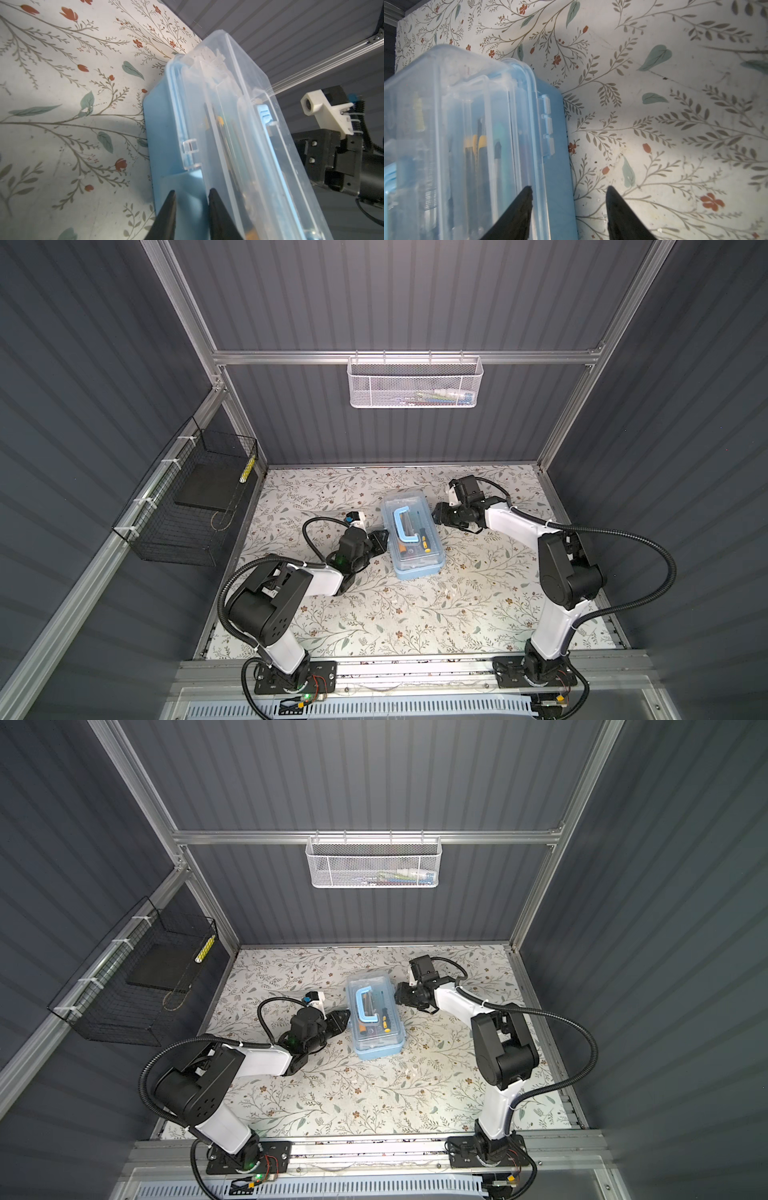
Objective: Pack the tool kit
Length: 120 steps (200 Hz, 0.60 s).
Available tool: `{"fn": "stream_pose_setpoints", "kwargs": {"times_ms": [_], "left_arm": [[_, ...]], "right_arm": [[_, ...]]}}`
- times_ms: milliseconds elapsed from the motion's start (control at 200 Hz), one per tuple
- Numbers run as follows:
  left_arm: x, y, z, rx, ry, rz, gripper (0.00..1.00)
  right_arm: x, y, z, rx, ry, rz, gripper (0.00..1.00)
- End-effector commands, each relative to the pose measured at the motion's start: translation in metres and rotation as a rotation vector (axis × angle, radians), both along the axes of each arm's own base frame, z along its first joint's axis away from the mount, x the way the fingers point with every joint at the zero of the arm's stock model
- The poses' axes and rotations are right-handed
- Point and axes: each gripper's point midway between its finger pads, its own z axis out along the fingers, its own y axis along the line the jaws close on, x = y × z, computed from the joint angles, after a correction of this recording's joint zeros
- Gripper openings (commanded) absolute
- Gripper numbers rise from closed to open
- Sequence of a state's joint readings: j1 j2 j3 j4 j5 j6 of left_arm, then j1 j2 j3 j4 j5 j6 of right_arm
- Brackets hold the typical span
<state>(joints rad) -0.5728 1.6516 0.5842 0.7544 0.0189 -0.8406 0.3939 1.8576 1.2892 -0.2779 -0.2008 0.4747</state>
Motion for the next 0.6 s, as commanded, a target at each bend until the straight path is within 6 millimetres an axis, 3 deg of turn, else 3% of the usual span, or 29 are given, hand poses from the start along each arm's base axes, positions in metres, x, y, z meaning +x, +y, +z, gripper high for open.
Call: {"fn": "stream_pose_setpoints", "kwargs": {"times_ms": [0, 255, 480, 595], "left_arm": [[-0.023, -0.018, -0.011, 0.064, 0.066, -0.118, 0.27], [-0.033, 0.007, -0.021, 0.207, 0.110, -0.072, 0.25], [-0.028, 0.005, -0.015, 0.207, 0.084, -0.073, 0.25], [-0.026, 0.003, -0.016, 0.207, 0.090, -0.077, 0.18]], "right_arm": [[-0.037, 0.050, -0.009, 0.058, 0.077, 0.149, 0.58], [-0.037, 0.042, -0.007, 0.014, 0.068, 0.131, 0.58], [-0.031, 0.038, 0.007, -0.011, 0.032, 0.127, 0.58], [-0.029, 0.038, 0.015, -0.010, 0.018, 0.127, 0.58]]}}
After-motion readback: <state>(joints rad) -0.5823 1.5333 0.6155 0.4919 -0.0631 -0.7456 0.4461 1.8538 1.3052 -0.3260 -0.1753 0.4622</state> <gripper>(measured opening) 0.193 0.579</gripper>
